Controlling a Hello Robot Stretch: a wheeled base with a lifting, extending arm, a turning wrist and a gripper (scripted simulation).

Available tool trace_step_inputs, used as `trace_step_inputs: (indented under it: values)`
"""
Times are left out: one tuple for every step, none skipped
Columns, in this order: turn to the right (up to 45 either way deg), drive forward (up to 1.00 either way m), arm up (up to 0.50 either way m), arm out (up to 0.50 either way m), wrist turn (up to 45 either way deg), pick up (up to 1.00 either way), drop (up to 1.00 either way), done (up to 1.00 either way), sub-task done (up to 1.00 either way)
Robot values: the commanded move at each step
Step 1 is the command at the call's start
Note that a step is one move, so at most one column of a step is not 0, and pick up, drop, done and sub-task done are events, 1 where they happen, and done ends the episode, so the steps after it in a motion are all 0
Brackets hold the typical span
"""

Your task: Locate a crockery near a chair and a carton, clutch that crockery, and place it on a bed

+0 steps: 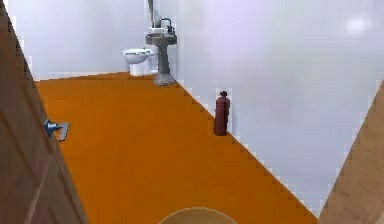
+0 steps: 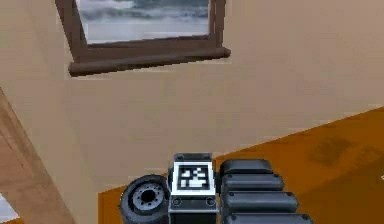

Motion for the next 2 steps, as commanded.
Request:
trace_step_inputs:
  values:
    - [0.0,0.85,0.0,0.0,0.0,0.0,0.0,0.0,0.0]
    - [-27.0,0.0,0.0,0.0,0.0,0.0,0.0,0.0,0.0]
